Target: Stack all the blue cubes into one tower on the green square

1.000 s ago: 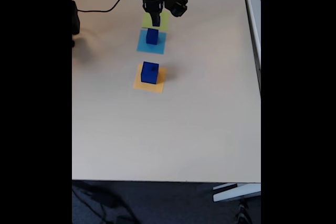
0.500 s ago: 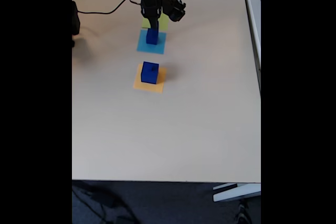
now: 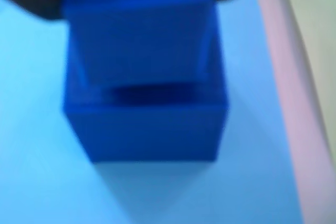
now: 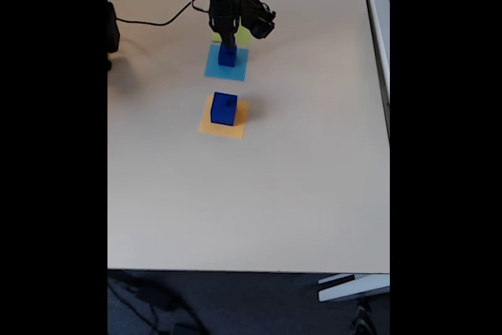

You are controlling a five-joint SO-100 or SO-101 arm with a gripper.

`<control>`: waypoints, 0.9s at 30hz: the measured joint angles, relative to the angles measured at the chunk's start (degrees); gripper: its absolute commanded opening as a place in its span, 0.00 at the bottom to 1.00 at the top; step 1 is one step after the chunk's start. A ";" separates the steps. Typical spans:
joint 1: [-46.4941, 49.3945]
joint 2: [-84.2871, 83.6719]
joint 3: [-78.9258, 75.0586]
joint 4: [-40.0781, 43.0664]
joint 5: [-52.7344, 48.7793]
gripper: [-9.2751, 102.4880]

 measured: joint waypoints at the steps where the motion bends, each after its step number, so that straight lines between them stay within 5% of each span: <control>1: 0.00 0.00 0.00 0.00 0.00 0.12; 27: -0.09 0.26 1.23 -0.44 0.00 0.12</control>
